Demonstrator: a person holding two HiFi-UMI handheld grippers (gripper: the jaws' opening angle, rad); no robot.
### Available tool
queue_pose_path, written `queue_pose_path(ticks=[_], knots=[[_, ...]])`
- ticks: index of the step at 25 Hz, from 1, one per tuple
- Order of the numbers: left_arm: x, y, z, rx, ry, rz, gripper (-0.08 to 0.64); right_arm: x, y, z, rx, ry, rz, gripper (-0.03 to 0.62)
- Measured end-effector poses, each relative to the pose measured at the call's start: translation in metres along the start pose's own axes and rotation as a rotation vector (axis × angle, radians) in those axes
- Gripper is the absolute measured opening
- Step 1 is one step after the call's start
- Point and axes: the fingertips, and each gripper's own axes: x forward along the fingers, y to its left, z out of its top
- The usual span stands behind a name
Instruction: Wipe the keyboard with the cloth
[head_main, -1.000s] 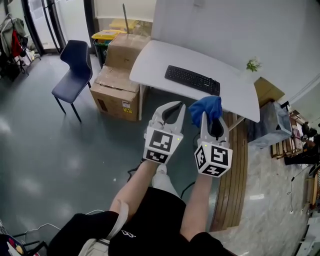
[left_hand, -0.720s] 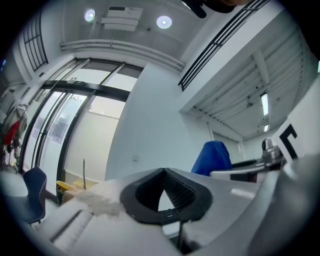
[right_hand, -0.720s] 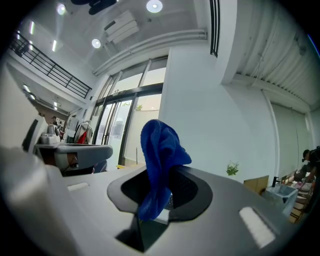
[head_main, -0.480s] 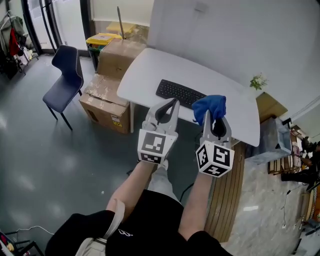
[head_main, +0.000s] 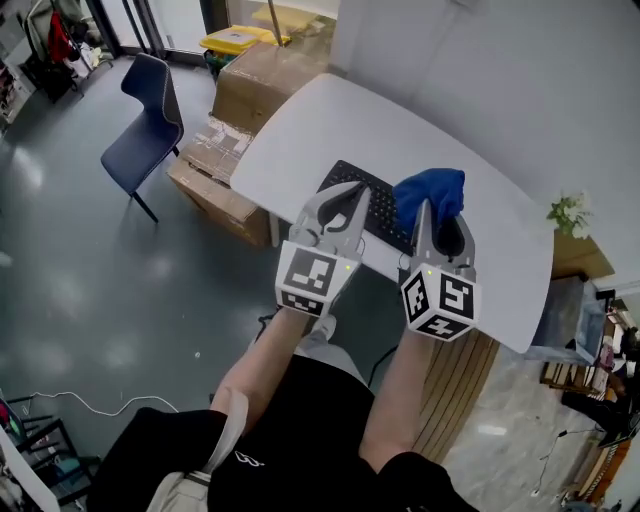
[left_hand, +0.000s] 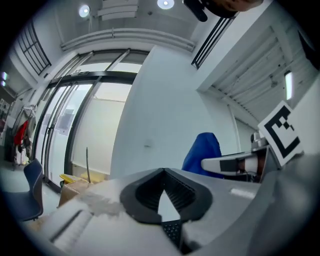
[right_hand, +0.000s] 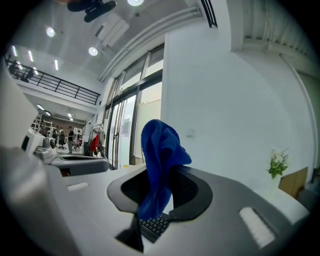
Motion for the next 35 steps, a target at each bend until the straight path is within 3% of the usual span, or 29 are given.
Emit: queue_pose_path(ticks=[8,14,19,35], knots=[[0.044,0.009,-0.028,0.031,0.097,0.007,-0.003,0.053,0.009,-0.034,0.054,0.095,0.166,0.097],[0.069,0.038,-0.063,-0.069,0.171,0.025,-0.003,0.080,-0.004,-0.064,0.072,0.163,0.164,0.097],[0.093,0.067,-0.083,-0.041,0.235,0.026,-0.003,0.116,-0.010,-0.076,0.111,0.195,0.161,0.097],[0.118,0.134,-0.174,-0.140,0.483,-0.069,-0.003,0.208,0.052,-0.169,0.185,0.420,0.209,0.097]])
